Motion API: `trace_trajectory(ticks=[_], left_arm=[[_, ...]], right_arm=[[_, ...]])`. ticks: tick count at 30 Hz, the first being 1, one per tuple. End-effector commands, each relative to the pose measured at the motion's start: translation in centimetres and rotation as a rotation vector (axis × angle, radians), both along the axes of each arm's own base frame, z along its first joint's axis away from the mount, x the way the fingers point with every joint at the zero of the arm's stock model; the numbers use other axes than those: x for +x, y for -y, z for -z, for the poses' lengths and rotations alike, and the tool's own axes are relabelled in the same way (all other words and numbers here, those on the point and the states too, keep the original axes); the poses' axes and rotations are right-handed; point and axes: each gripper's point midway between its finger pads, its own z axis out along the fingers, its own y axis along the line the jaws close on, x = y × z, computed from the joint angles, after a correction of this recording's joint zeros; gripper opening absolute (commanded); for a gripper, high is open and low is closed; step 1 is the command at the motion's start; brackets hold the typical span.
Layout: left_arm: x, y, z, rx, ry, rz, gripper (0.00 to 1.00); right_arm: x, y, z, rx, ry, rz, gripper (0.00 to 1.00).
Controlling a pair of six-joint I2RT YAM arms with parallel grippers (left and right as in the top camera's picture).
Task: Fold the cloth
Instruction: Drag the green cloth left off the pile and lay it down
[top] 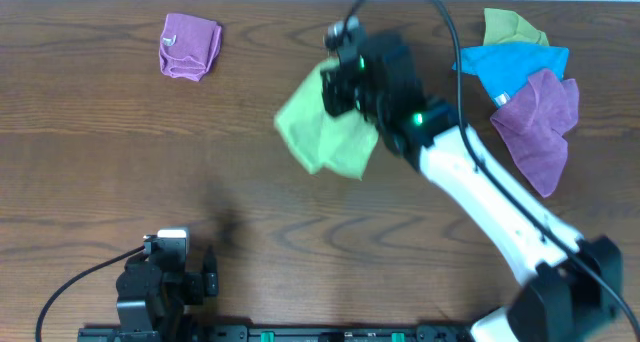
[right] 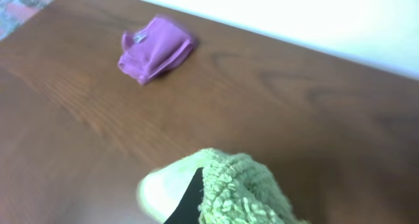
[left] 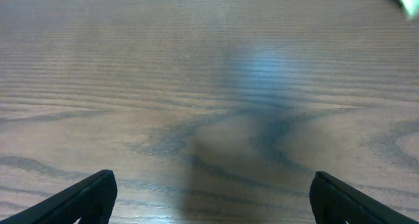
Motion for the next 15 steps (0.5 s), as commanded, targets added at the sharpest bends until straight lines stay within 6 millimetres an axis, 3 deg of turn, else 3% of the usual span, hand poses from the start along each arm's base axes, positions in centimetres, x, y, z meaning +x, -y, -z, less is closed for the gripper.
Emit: trace_trajectory(ticks=[1, 4, 7, 12, 13, 15], left_arm=[[-0.5, -0.4, 1.7, 0.01, -0.051, -0.018, 0.95], [-0.5, -0.4, 1.7, 0.011, -0.051, -0.018, 0.95], [-0.5, -0.4, 1.7, 0.011, -0.051, -0.018, 0.95], [-0.5, -0.4, 1.7, 0.011, -0.05, -0.018, 0.95], [-0.5, -0.4, 1.7, 0.011, -0.051, -0.018, 0.95], [-0.5, -0.4, 1.7, 0.011, -0.05, -0.018, 0.95]], right_arm=[[1.6, -0.3, -2.6, -0.035, 0.049, -0.017, 0.02], [0.7, -0.1, -2.5, -0.086, 0.008, -0.041, 0.02], [-1.4, 0.3, -0.4, -0.136, -0.103, -0.069, 0.06], [-6.9, 1.3, 6.8, -0.261, -0.41, -0.125, 0.06], [-7.9, 1.7, 8.0, -0.284, -0.457, -0.127, 0.13], [-9.8, 3.0, 10.8, -0.334, -0.56, -0.117, 0.99]])
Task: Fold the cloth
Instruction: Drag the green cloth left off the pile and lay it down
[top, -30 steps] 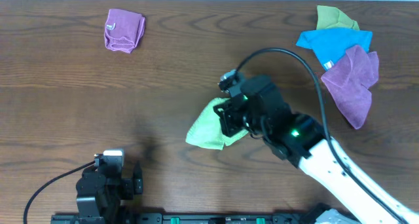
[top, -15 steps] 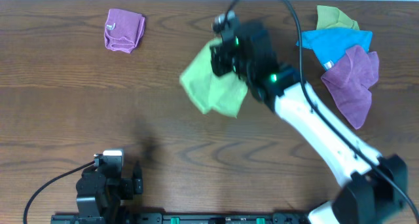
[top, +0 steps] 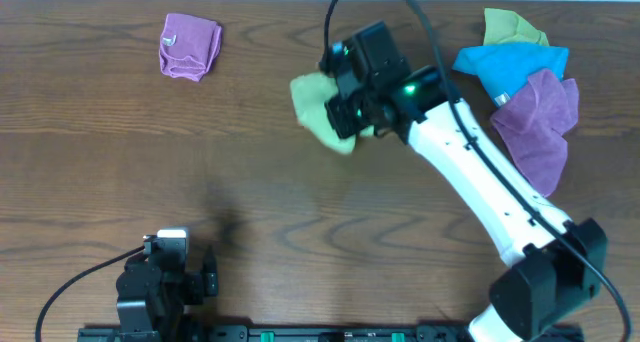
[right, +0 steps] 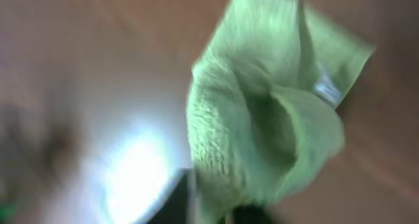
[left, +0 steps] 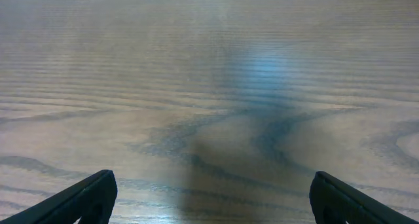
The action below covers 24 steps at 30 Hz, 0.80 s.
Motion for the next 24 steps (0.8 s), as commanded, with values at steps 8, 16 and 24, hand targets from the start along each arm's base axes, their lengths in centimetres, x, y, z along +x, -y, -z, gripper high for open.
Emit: trace_trajectory(ticks=[8, 16, 24], left_arm=[[-0.5, -0.3, 1.7, 0.009, -0.05, -0.015, 0.95], [-0.5, -0.3, 1.7, 0.008, -0.049, -0.016, 0.95], [-0.1, -0.1, 1.3, 0.0, -0.029, -0.006, 0.95]], right_arm=[[-2.3, 3.3, 4.0, -0.138, -0.113, 0.084, 0.99], [-1.6, 5.1, 4.8, -0.12, -0.139, 0.158, 0.99], [-1.5, 4.8, 6.8, 0.028, -0.229, 0.251, 0.95]])
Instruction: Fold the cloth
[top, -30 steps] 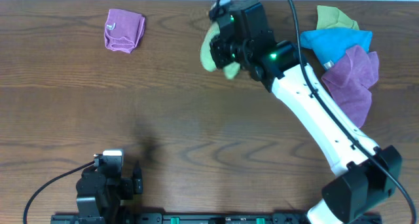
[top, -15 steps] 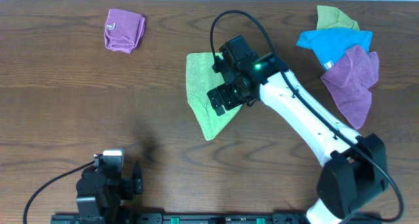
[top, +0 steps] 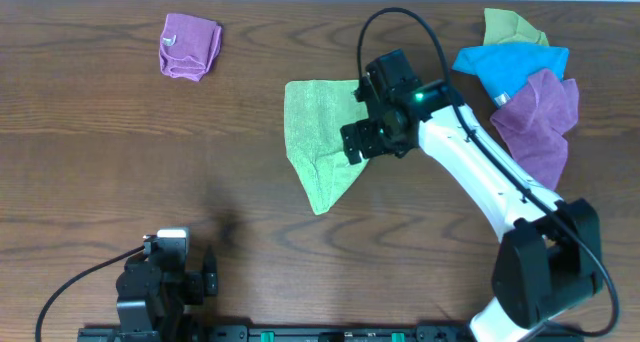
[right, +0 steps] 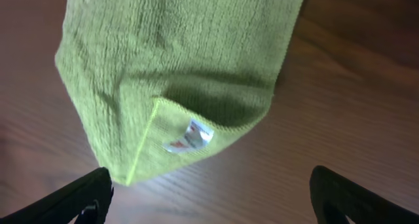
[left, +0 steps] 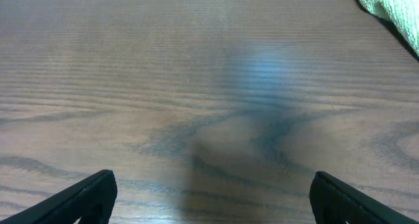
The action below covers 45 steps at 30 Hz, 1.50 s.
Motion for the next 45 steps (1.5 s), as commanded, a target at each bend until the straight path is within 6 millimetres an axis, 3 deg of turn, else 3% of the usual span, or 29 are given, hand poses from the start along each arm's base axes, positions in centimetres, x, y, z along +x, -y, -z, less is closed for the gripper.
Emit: trace_trajectory(ticks=[1, 16, 23, 37, 42, 45], left_arm=[[-0.2, 0.0, 1.3, -0.005, -0.031, -0.001, 0.95], [-0.1, 0.3, 1.3, -0.014, -0.028, 0.01, 0.95], [-0.1, 0.3, 1.3, -0.014, -0.028, 0.01, 0.95], [-0.1, 0.3, 1.3, -0.014, -0.027, 0.01, 0.95], [-0.1, 0.3, 1.3, -0.014, -0.027, 0.01, 0.95], [-0.1, 0.3, 1.3, -0.014, -0.027, 0.01, 0.95]], right_arm=[[-0.4, -1.4, -0.3, 0.095, -0.026, 0.04, 0.94], [-1.5, -2.1, 3.3, 0.117, -0.232, 0.338, 0.84], [-1.9, -2.6, 5.7, 0.094, -0.288, 0.352, 0.84], [-0.3, -3.2, 7.3, 0.115, -0.259, 0.366, 0.8], [0.0, -3.3, 7.3, 0.121, -0.243, 0.365, 0.62], [0.1, -3.3, 7.3, 0.116, -0.238, 0.366, 0.44]])
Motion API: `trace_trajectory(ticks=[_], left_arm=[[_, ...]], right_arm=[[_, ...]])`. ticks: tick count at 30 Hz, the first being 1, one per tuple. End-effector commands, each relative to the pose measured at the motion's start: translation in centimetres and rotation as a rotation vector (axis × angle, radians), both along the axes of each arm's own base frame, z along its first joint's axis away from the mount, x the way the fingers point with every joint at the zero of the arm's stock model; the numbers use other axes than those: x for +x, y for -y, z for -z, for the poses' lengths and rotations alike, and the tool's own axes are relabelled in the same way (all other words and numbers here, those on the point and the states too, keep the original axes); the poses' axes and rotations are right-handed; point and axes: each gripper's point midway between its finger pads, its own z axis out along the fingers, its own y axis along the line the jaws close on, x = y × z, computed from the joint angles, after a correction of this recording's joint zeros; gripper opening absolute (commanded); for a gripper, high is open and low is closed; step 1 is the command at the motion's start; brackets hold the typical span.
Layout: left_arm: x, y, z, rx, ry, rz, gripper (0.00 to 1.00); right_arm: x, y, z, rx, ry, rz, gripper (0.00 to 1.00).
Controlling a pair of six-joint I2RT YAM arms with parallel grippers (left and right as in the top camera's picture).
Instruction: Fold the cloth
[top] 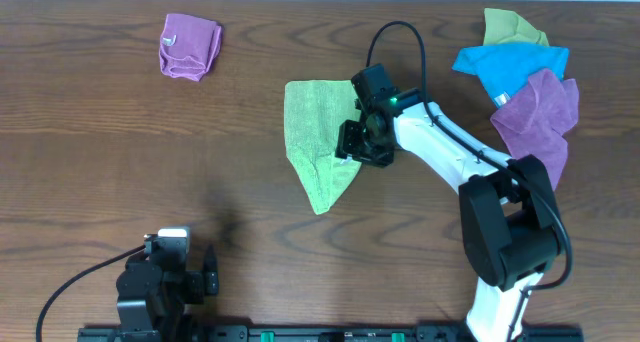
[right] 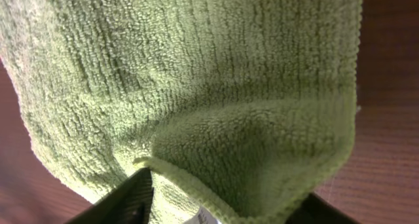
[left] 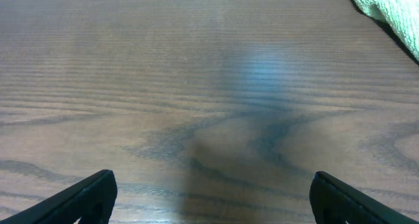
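Observation:
The green cloth point(top: 312, 142) lies on the table's middle as a flat shape, wide at the far end and narrowing to a point toward the front. My right gripper point(top: 352, 142) sits low at its right edge. In the right wrist view the cloth point(right: 196, 73) fills the frame, and a raised fold with a white tag lies in my right gripper point(right: 222, 204), whose jaws stand apart on either side. The left gripper point(left: 213, 204) is open over bare wood at the front left, and one cloth corner point(left: 386, 4) shows far off.
A folded purple cloth point(top: 190, 45) lies at the far left. At the far right is a pile of a blue cloth point(top: 510, 67), a purple cloth point(top: 540, 122) and a yellow-green cloth point(top: 510, 27). The left arm's base point(top: 160, 282) stands at the front edge.
My right gripper has come down close onto the green cloth's right edge, its fingers now either side of the tagged fold. The cloth keeps its shape. The left arm has not moved.
At first my right gripper held the green cloth bunched up above the table's middle, then further toward the back. Later the cloth lay spread on the table with the gripper open above its right edge. Now the gripper is low on that edge.

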Motion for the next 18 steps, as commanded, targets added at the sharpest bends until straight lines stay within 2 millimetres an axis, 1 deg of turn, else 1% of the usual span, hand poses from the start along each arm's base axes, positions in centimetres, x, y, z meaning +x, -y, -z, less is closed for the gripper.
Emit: trace_trajectory(ticks=[1, 2, 4, 6, 7, 9, 12, 17, 18], left_arm=[[-0.2, 0.1, 1.2, -0.006, -0.032, 0.001, 0.95], [-0.2, 0.1, 1.2, -0.006, -0.032, 0.001, 0.95], [-0.2, 0.1, 1.2, -0.006, -0.032, 0.001, 0.95], [-0.2, 0.1, 1.2, -0.006, -0.032, 0.001, 0.95], [-0.2, 0.1, 1.2, -0.006, -0.032, 0.001, 0.95], [-0.2, 0.1, 1.2, -0.006, -0.032, 0.001, 0.95], [-0.2, 0.1, 1.2, -0.006, -0.032, 0.001, 0.95], [-0.2, 0.1, 1.2, -0.006, -0.032, 0.001, 0.95], [-0.2, 0.1, 1.2, -0.006, -0.032, 0.001, 0.95]], right_arm=[[-0.5, -0.4, 0.4, -0.01, -0.007, -0.01, 0.4], [-0.5, -0.4, 0.4, -0.011, -0.009, -0.01, 0.35], [-0.6, -0.4, 0.4, -0.012, -0.012, -0.01, 0.19], [-0.7, -0.3, 0.4, -0.014, -0.017, -0.009, 0.06], [-0.9, -0.1, 0.5, -0.022, -0.025, -0.007, 0.02], [-1.3, 0.5, 0.6, -0.049, -0.043, -0.003, 0.01], [-2.2, 2.3, 0.6, -0.139, -0.068, 0.008, 0.01], [-4.3, 6.6, -0.7, -0.341, -0.11, 0.049, 0.02], [-4.8, 7.4, -1.0, -0.383, -0.12, 0.05, 0.03]])
